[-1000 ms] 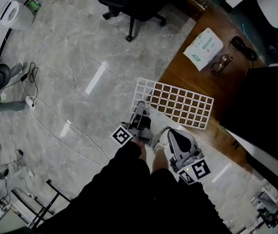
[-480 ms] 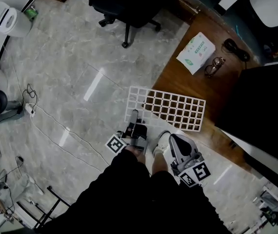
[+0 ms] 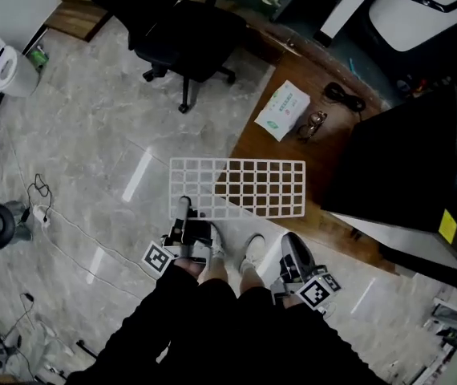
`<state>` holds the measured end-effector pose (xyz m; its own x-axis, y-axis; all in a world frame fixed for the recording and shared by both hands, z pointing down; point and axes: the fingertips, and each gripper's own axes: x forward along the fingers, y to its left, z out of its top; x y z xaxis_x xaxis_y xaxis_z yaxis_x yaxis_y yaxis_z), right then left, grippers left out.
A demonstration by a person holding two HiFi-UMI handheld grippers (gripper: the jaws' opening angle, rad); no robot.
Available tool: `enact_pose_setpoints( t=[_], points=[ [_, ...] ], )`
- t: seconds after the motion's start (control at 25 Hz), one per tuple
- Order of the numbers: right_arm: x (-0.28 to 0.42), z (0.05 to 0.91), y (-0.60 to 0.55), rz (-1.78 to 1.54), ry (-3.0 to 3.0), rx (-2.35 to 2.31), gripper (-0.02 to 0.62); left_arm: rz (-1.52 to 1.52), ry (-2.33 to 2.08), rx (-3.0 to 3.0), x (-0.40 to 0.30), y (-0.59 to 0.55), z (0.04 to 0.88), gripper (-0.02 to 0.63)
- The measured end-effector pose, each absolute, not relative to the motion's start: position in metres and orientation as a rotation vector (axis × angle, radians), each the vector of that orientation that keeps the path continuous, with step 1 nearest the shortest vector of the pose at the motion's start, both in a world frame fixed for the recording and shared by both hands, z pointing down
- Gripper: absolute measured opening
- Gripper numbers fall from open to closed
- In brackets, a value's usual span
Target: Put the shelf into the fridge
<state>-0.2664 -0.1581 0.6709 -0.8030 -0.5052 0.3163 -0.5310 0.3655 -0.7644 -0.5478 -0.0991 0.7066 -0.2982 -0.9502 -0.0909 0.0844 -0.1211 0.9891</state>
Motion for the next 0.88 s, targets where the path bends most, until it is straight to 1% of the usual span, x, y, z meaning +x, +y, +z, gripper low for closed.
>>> enact_pose_setpoints(
  t=[0.12,0.16,0.28,0.4,0.44,0.52,0.6,0.72,0.88],
  points=[
    [-0.257,0.655,-0.165,1.743,-2.552,1.065,0.186,-1.571,-1.264,1.091,-0.553,-0.098,0.665,0.038],
    [-0.256,0.649,-0.171,1.823,-2.572,1.083,0.208,-1.572,-1.251,1.100,-0.553,-0.098,0.653,0.038],
    [-0.253,0.637,-0.190,1.998,-2.607,1.161,0.254,-1.559,-1.212,1.122,-0.552,-0.099,0.622,0.039],
    [-0.254,0.620,-0.200,2.066,-2.655,1.188,0.259,-1.540,-1.179,1.143,-0.545,-0.094,0.600,0.040],
    [-0.255,0.613,-0.202,2.065,-2.676,1.191,0.252,-1.538,-1.168,1.147,-0.543,-0.093,0.594,0.040],
    [-0.255,0.601,-0.205,2.044,-2.713,1.212,0.147,-1.537,-1.147,1.153,-0.540,-0.092,0.585,0.041],
    [-0.253,0.595,-0.206,2.095,-2.713,1.245,0.066,-1.528,-1.136,1.166,-0.539,-0.092,0.579,0.041],
    [-0.240,0.582,-0.198,2.234,-2.720,1.280,0.046,-1.503,-1.119,1.185,-0.530,-0.093,0.572,0.039],
    [-0.211,0.564,-0.188,2.263,-2.764,1.333,0.038,-1.466,-1.080,1.229,-0.508,-0.103,0.554,0.036]
  ],
)
